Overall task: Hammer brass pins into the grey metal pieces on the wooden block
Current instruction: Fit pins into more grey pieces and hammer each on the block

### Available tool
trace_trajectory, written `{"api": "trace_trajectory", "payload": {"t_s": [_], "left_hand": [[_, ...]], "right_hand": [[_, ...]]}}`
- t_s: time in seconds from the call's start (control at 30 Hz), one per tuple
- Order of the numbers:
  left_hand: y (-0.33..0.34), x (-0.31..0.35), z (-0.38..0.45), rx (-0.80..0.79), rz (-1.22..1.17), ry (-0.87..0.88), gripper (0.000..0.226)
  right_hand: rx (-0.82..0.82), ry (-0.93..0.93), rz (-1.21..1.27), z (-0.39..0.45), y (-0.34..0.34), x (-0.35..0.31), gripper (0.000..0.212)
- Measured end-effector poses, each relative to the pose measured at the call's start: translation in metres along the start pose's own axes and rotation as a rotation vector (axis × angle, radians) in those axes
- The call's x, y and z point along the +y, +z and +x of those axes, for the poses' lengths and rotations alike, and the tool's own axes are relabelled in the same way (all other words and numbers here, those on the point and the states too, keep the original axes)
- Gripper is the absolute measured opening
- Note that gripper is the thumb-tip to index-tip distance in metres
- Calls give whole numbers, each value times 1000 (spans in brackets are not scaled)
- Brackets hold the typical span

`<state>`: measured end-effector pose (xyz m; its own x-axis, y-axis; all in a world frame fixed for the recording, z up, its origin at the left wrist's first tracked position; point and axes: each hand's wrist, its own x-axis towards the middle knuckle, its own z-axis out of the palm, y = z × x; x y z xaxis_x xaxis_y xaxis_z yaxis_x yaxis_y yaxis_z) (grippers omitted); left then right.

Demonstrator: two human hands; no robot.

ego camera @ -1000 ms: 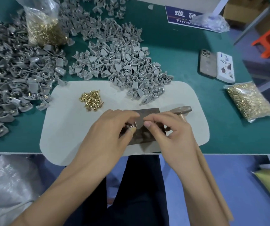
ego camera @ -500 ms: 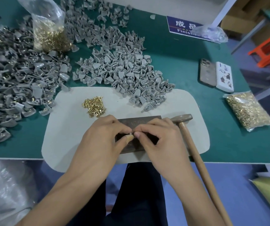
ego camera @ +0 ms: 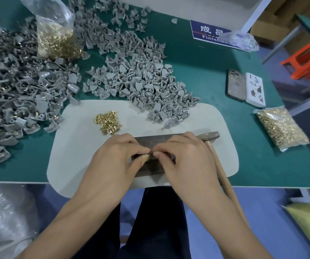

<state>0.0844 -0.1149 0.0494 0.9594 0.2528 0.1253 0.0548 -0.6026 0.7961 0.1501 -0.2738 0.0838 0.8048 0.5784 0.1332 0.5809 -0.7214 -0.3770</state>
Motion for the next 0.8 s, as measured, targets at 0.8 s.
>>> {"api": "trace_trajectory", "payload": {"t_s": [0.8], "left_hand": [[8, 5, 0, 13, 150, 107, 8]], "right_hand": [[237, 589, -13, -27, 3, 86, 24]]}}
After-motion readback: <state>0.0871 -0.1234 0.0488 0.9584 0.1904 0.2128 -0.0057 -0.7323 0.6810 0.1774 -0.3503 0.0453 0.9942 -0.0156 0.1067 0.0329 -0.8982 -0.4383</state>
